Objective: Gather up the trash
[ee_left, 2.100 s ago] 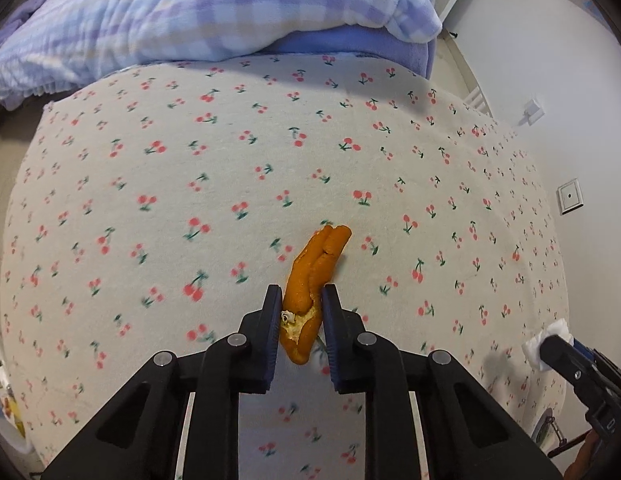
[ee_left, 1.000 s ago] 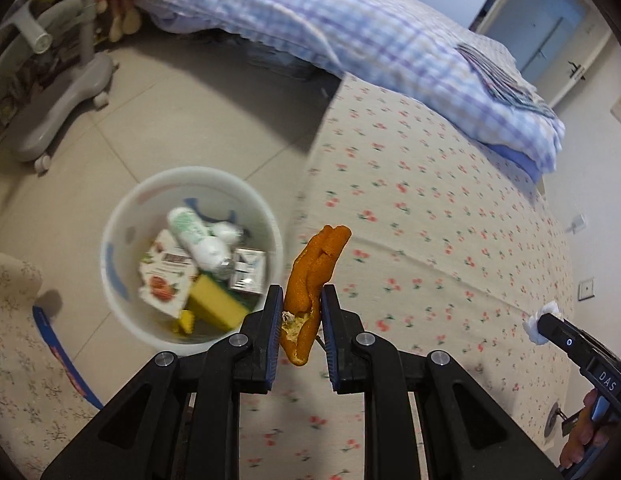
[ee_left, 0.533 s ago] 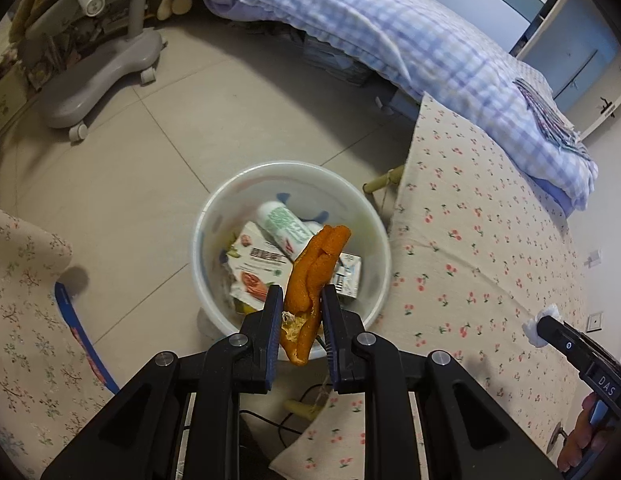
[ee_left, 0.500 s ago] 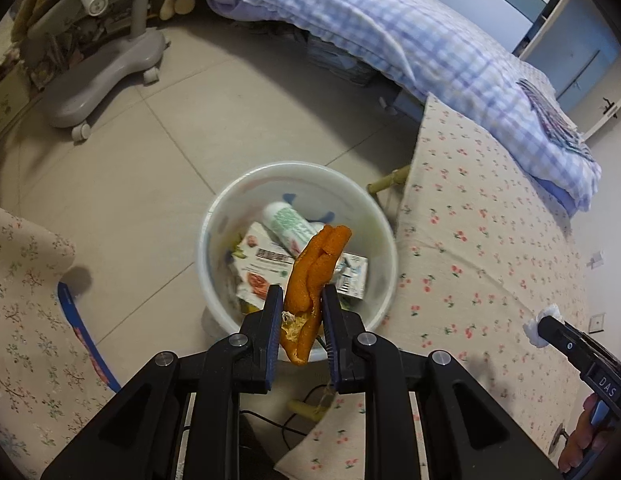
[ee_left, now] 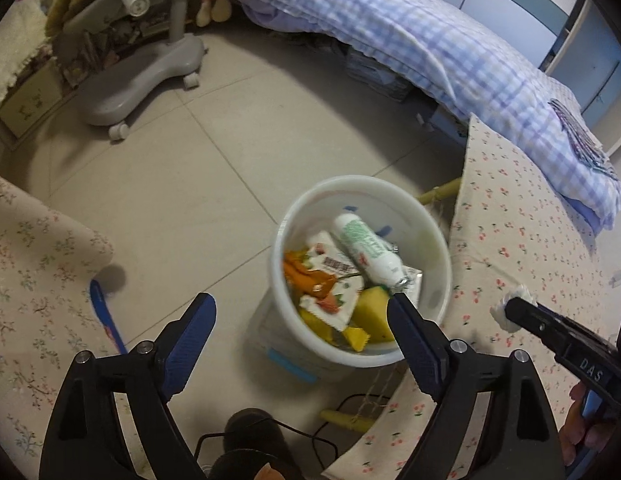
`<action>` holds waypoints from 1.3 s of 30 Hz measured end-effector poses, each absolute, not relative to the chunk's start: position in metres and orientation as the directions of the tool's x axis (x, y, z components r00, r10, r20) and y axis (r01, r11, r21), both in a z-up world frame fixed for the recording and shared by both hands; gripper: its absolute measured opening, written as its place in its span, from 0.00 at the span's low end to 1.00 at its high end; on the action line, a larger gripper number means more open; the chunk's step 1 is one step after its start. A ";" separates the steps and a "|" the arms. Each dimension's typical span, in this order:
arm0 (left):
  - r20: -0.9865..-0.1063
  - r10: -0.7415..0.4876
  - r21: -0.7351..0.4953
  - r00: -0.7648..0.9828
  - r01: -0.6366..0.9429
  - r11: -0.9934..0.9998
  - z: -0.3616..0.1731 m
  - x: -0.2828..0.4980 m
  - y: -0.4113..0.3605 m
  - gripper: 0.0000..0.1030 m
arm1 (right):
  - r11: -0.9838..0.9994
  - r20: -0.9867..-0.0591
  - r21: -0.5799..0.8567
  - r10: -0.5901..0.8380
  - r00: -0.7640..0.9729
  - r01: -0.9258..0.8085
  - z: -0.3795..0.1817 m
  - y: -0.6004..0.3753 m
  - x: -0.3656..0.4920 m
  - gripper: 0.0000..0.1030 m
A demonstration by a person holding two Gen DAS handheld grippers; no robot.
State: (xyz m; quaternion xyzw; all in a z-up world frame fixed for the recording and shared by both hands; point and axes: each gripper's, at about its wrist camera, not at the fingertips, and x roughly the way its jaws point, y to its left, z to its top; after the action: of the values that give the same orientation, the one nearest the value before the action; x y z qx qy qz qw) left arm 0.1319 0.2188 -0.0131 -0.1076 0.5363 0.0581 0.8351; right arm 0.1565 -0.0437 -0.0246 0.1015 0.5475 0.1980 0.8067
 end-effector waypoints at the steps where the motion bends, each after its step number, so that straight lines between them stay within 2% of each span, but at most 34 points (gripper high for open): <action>1: -0.908 -0.008 -0.108 0.418 -0.216 0.970 -0.014 0.130 0.222 0.89 | 0.898 -0.841 0.384 0.436 0.320 -0.214 -0.026 -0.038 0.158 0.26; 7: -0.913 0.019 -0.086 0.408 -0.237 0.968 -0.015 0.118 0.239 0.89 | 0.886 -0.839 0.399 0.457 0.296 -0.238 -0.041 -0.009 0.168 0.29; 9: -0.913 0.024 -0.083 0.408 -0.242 0.967 -0.015 0.115 0.242 0.90 | 0.880 -0.835 0.412 0.468 0.288 -0.236 -0.044 -0.006 0.171 0.41; 10: -0.911 0.023 -0.086 0.411 -0.245 0.966 -0.013 0.112 0.243 0.90 | 0.877 -0.833 0.421 0.475 0.285 -0.233 -0.046 -0.005 0.173 0.54; 11: -0.910 0.023 -0.088 0.413 -0.248 0.965 -0.012 0.110 0.243 0.90 | 0.879 -0.831 0.421 0.473 0.293 -0.225 -0.046 -0.006 0.173 0.58; 19: -0.881 0.006 -0.086 0.474 -0.170 0.982 0.013 0.081 0.205 0.96 | 0.901 -0.822 0.394 0.433 0.370 -0.179 -0.016 -0.043 0.146 0.59; 21: -0.874 0.013 -0.066 0.487 -0.145 0.987 0.018 0.071 0.191 0.96 | 0.918 -0.821 0.357 0.397 0.410 -0.173 -0.001 -0.058 0.131 0.62; 24: -0.854 0.036 -0.026 0.519 -0.111 0.994 0.024 0.054 0.167 0.97 | 0.939 -0.815 0.308 0.342 0.468 -0.149 0.016 -0.082 0.109 0.73; 31: -0.827 0.015 -0.020 0.562 -0.057 0.998 0.025 0.019 0.122 0.98 | 0.983 -0.805 0.174 0.177 0.567 -0.060 0.039 -0.139 0.043 0.78; 35: -0.823 -0.003 -0.020 0.569 -0.023 1.000 0.018 0.002 0.097 0.98 | 0.988 -0.784 0.154 0.129 0.607 -0.010 0.044 -0.166 0.011 0.83; 39: -0.821 0.007 0.005 0.570 -0.006 1.000 0.009 -0.011 0.080 0.98 | 0.989 -0.759 0.137 0.074 0.647 0.047 0.041 -0.184 -0.018 0.85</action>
State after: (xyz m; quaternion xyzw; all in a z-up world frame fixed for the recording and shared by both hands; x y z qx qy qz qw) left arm -0.0105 0.0803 0.0091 0.0008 0.4635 0.0038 0.8861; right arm -0.0180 -0.1844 0.0408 0.0725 0.4199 0.0075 0.9047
